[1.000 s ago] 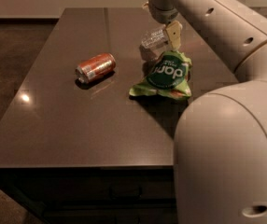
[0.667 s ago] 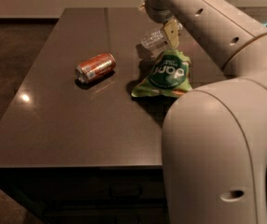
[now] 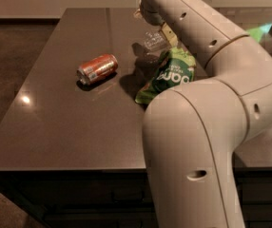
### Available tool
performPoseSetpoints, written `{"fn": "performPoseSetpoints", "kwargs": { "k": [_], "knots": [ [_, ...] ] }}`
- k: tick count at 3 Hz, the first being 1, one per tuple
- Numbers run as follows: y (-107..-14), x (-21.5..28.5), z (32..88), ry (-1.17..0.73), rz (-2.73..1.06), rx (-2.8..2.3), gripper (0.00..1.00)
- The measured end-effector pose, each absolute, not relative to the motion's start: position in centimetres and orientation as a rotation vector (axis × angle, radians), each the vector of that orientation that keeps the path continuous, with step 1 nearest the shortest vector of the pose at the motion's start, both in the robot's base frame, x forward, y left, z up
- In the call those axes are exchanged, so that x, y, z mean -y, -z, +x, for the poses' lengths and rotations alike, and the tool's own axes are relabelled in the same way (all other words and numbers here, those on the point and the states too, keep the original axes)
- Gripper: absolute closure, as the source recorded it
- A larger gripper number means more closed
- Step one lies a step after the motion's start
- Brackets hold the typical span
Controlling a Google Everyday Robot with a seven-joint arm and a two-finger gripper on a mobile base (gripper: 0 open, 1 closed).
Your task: Pick water bottle
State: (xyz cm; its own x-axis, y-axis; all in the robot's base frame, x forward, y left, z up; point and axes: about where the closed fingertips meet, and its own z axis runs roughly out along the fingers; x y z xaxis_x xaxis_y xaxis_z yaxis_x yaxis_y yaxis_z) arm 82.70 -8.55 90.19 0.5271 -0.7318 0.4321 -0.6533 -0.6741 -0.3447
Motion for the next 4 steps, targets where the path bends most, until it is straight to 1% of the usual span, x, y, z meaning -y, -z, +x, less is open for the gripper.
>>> {"fn": "performPoseSetpoints", "kwargs": {
  "k": [2,4],
  "knots": [
    [-88.6,7.8,83.9,0.846,-2.721,-1.133,0.0],
    [-87.1,8.2,85.0,0.848,-2.772,-1.14,0.0]
  ]
}}
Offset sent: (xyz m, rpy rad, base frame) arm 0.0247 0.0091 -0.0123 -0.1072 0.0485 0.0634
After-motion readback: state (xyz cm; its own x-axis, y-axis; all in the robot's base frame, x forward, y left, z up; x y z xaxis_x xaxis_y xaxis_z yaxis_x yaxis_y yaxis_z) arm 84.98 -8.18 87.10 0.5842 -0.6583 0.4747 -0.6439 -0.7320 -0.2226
